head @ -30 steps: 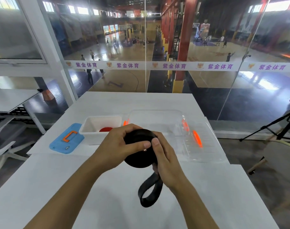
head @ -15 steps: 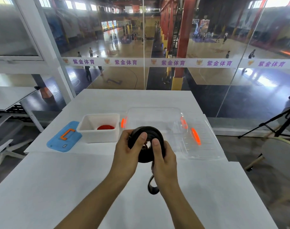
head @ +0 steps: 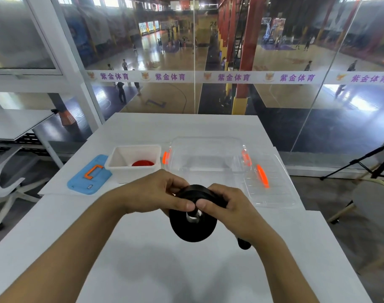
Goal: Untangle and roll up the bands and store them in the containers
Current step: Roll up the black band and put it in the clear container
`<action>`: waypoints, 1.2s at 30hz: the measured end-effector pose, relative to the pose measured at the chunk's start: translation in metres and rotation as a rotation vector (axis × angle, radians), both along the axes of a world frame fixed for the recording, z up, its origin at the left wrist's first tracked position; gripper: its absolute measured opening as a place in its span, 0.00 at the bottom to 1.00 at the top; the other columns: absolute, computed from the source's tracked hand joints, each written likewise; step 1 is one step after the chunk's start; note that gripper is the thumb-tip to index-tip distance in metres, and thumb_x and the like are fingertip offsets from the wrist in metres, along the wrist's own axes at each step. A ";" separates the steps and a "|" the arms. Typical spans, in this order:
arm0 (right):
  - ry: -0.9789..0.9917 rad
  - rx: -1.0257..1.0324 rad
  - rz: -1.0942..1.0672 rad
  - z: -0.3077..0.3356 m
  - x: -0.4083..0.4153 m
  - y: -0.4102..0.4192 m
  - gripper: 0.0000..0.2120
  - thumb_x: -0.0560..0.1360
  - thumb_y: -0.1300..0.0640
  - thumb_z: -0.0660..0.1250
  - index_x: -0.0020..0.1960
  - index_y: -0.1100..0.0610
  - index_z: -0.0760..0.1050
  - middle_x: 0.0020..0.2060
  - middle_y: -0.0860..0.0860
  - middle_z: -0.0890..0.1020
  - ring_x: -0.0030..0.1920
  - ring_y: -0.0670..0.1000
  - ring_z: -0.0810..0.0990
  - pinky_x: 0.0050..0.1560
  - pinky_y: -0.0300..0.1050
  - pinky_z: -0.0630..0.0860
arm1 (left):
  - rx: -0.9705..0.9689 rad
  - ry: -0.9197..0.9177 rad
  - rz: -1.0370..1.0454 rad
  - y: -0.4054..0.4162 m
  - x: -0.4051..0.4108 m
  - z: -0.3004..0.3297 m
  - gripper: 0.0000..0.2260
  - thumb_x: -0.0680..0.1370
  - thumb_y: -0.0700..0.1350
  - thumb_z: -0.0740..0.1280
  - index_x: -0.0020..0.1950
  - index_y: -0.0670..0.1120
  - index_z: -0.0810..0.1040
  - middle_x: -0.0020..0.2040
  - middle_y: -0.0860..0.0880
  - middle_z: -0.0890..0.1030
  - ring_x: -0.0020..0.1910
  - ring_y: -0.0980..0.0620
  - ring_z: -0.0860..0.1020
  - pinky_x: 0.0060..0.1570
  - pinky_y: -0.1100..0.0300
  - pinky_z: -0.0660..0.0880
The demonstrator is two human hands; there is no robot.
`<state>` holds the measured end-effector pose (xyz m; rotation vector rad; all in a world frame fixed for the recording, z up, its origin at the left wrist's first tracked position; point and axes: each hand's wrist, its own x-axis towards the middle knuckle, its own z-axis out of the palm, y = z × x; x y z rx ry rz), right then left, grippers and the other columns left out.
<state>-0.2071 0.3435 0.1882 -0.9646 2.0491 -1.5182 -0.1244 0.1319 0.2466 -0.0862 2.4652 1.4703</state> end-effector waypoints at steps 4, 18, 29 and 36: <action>-0.073 0.105 0.037 0.002 -0.009 0.015 0.10 0.78 0.46 0.73 0.43 0.51 0.80 0.30 0.45 0.76 0.31 0.44 0.74 0.35 0.34 0.70 | 0.041 0.106 0.111 -0.003 0.000 -0.016 0.10 0.77 0.45 0.74 0.58 0.48 0.84 0.51 0.48 0.88 0.53 0.49 0.86 0.56 0.52 0.82; -0.120 -0.121 -0.352 -0.078 0.001 -0.030 0.17 0.87 0.52 0.56 0.46 0.37 0.77 0.41 0.38 0.75 0.38 0.43 0.76 0.44 0.40 0.71 | 0.543 0.233 0.778 0.012 -0.032 -0.071 0.11 0.79 0.45 0.70 0.59 0.44 0.84 0.52 0.45 0.88 0.54 0.46 0.87 0.48 0.54 0.84; -0.212 -0.164 -0.704 -0.092 -0.037 -0.083 0.10 0.82 0.47 0.64 0.61 0.38 0.80 0.58 0.36 0.76 0.59 0.42 0.80 0.54 0.34 0.74 | 0.669 0.194 1.059 0.013 -0.089 -0.118 0.10 0.79 0.45 0.72 0.55 0.39 0.83 0.48 0.43 0.88 0.49 0.46 0.87 0.49 0.53 0.84; -0.287 0.073 -0.649 -0.089 -0.120 -0.118 0.13 0.73 0.41 0.75 0.53 0.43 0.76 0.51 0.42 0.77 0.50 0.40 0.80 0.46 0.37 0.74 | 0.634 0.128 0.991 -0.016 -0.155 -0.140 0.11 0.79 0.43 0.73 0.58 0.40 0.79 0.53 0.41 0.86 0.53 0.44 0.86 0.53 0.49 0.84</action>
